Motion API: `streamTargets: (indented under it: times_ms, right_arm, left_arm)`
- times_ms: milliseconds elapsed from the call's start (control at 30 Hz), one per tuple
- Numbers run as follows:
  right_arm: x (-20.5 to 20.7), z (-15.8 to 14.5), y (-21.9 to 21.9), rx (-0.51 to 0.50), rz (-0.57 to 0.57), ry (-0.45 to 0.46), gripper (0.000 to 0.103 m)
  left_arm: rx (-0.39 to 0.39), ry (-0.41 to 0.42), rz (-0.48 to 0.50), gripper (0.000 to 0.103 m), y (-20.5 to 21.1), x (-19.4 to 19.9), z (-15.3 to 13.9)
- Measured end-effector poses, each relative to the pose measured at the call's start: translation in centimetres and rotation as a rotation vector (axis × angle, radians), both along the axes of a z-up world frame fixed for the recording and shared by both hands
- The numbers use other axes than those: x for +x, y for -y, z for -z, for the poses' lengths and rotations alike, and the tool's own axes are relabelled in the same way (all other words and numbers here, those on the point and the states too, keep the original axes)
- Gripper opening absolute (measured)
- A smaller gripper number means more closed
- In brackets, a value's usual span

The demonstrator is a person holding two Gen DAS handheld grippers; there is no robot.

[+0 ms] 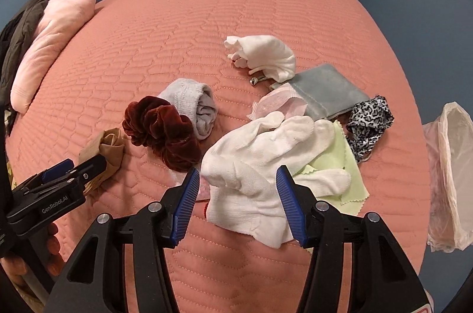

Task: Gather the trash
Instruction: 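Grasp the beige stocking with the left tool while the right grasps a white glove, then carry stocking and glove to the wastebasket and open both tools to drop them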

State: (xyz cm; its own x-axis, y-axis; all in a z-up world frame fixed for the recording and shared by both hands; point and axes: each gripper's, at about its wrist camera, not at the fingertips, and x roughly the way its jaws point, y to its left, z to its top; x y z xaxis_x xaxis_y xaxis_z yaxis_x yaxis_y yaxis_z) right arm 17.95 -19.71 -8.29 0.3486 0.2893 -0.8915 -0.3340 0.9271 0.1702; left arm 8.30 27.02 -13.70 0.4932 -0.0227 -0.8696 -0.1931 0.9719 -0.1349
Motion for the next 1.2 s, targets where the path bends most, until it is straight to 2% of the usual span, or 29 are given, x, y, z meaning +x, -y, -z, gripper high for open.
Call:
streamTargets:
  times_ms: [67,100,167,200,267,333,467,700,1000,1200]
  right_arm:
    - [0.2,0.7,-0.4,-0.008,0.005,-0.014,0.047]
    - [0.4,1.0,-0.5,-0.009,0.002,-0.024,0.043]
    - [0.5,1.3,-0.7,-0.014,-0.002,-0.035,0.023]
    - [0.5,1.2,-0.7,-0.012,-0.004,-0.036,0.022]
    - [0.4,0.8,-0.5,-0.005,-0.005,-0.027,0.015]
    - [0.2,-0.2,-0.4,0.006,-0.008,-0.007,0.012]
    - [0.0,-3.2,0.1,0.037,-0.016,0.056,0.011]
    - [-0.2,-10.4,1.8,0.123,-0.004,0.190,0.011]
    - [-0.6,-19.5,7.9,0.213,0.054,0.357,0.011]
    - [-1.2,-24.1,12.6,0.254,0.116,0.443,0.011]
  left_arm:
    - [-0.023,-0.015,0.010,0.068,-0.1,0.1,0.6]
    - [-0.038,-0.023,0.021,0.065,-0.1,0.1,0.9]
    - [-0.057,-0.029,0.034,0.050,-0.2,0.0,1.4]
    - [-0.061,-0.031,0.045,0.046,-0.1,0.0,1.5]
    - [-0.065,-0.027,0.060,0.031,0.3,-0.1,1.3]
    - [-0.059,-0.015,0.064,0.024,0.6,-0.3,0.9]
    - [-0.052,0.038,0.076,0.021,1.3,-0.8,-1.4]
    - [0.008,0.190,0.142,0.021,4.8,-1.1,-8.9]
    - [-0.005,0.385,0.240,0.021,10.7,-1.4,-17.6]
    - [-0.013,0.474,0.327,0.021,14.8,-0.4,-20.3]
